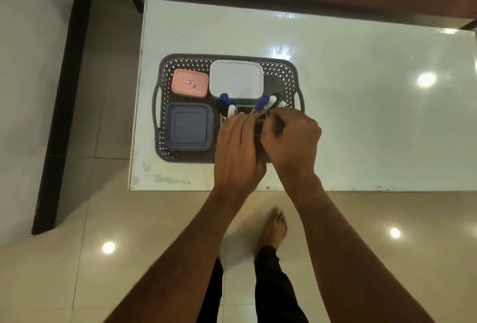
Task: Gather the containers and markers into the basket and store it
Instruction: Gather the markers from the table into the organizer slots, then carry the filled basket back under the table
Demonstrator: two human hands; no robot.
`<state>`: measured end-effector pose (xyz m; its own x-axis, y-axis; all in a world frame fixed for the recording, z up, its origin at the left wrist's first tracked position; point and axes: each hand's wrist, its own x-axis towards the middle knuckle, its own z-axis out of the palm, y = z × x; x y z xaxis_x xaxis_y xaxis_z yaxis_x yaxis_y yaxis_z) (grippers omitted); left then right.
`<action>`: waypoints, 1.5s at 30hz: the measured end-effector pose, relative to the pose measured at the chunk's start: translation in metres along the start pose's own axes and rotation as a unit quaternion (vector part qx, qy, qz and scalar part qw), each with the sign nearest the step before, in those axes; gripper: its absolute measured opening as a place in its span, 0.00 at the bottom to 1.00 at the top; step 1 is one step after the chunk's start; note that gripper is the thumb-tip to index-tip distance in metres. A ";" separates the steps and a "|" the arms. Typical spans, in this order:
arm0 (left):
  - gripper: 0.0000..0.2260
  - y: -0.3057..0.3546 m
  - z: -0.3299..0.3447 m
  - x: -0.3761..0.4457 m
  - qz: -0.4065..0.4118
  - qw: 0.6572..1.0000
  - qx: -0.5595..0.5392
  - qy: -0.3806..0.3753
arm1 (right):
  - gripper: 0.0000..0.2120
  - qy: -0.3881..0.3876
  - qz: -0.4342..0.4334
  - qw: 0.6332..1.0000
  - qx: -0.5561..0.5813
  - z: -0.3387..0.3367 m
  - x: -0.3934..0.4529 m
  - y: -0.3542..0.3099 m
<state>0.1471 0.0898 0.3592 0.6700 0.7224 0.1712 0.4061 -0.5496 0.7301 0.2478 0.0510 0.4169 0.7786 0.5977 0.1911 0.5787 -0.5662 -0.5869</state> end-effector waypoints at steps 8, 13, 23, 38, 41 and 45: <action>0.21 -0.020 -0.042 0.049 -0.026 0.996 0.036 0.077 | 0.14 0.059 0.046 0.985 0.155 0.001 0.038 0.035; 0.25 -0.070 -0.063 0.071 -0.129 0.986 0.048 0.097 | 0.24 -0.020 0.200 0.954 0.223 0.016 0.050 0.073; 0.26 -0.125 -0.075 0.081 -0.227 0.971 0.030 0.060 | 0.16 -0.126 0.209 0.933 0.263 0.038 0.057 0.094; 0.18 -0.159 -0.092 0.091 -0.297 0.909 -0.293 0.017 | 0.14 -0.120 0.248 0.908 0.317 0.042 0.057 0.099; 0.19 -0.163 -0.092 0.089 -0.340 0.859 -0.384 0.011 | 0.14 -0.120 0.251 0.905 0.323 0.042 0.057 0.100; 0.20 -0.167 -0.094 0.083 -0.365 0.819 -0.442 0.014 | 0.17 -0.132 0.270 0.889 0.346 0.039 0.054 0.097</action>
<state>0.0763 0.2805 0.3139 0.4289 0.7394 -0.5190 0.0757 0.5430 0.8363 0.3371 0.0504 0.3398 0.7602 0.5097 -0.4029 -0.2211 -0.3801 -0.8981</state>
